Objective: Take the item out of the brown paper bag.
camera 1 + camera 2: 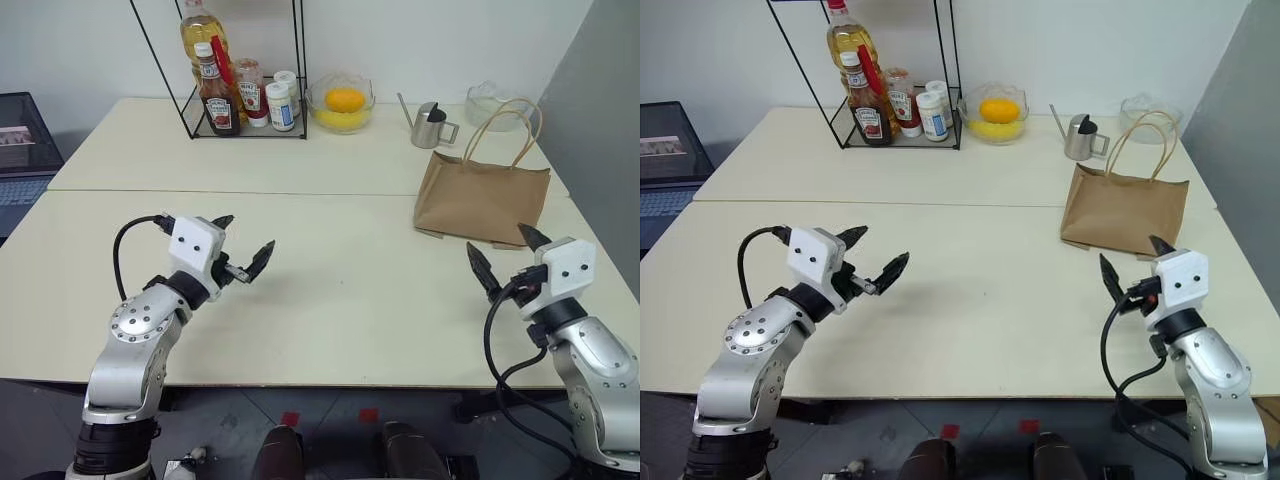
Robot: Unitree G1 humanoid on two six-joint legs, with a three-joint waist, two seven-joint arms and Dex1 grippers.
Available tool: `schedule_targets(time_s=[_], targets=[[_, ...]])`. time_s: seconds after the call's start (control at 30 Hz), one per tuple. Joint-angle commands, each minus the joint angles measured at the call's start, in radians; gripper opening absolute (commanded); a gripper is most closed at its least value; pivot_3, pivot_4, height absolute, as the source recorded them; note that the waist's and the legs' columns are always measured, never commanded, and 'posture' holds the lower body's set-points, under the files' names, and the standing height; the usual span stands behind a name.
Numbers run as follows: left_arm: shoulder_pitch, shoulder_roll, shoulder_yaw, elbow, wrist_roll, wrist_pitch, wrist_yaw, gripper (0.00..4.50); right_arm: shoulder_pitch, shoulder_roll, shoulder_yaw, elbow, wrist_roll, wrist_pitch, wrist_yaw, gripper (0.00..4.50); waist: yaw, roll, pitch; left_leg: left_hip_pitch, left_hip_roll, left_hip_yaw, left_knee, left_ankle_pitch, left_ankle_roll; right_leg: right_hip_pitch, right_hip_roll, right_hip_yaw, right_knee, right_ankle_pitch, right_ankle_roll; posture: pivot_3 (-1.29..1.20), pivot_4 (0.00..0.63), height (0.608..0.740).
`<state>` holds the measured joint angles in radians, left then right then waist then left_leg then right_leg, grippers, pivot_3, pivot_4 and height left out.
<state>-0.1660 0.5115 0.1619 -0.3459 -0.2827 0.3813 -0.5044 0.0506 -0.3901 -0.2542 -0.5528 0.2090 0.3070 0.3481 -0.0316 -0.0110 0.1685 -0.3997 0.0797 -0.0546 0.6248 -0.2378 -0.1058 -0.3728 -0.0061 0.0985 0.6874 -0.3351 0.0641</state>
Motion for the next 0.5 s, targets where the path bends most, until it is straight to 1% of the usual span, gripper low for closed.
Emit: schedule_targets(time_s=[0.03,0.33,0.5], targets=[[-0.011,0.019,0.023,-0.040,-0.039,-0.003,-0.031,4.50,0.002,-0.001,-0.011,-0.019,-0.005,-0.034,-0.009,4.35,0.000,0.000,0.000,0.000,0.000,0.000,0.000,0.000,0.000,0.000,0.000,0.000,0.000,0.000,0.000,0.00,0.150,0.740],[-0.012,0.020,0.013,-0.071,-0.014,0.003,0.010,4.50,-0.002,-0.007,-0.012,-0.003,0.000,-0.030,-0.012,4.35,0.000,0.000,0.000,0.000,0.000,0.000,0.000,0.000,0.000,0.000,0.000,0.000,0.000,0.000,0.000,0.00,0.150,0.740],[-0.035,0.037,0.013,-0.076,-0.023,0.047,0.014,4.50,-0.008,-0.011,-0.022,-0.025,0.005,-0.004,-0.024,4.35,0.000,0.000,0.000,0.000,0.000,0.000,0.000,0.000,0.000,0.000,0.000,0.000,0.000,0.000,0.000,0.00,0.150,0.740]])
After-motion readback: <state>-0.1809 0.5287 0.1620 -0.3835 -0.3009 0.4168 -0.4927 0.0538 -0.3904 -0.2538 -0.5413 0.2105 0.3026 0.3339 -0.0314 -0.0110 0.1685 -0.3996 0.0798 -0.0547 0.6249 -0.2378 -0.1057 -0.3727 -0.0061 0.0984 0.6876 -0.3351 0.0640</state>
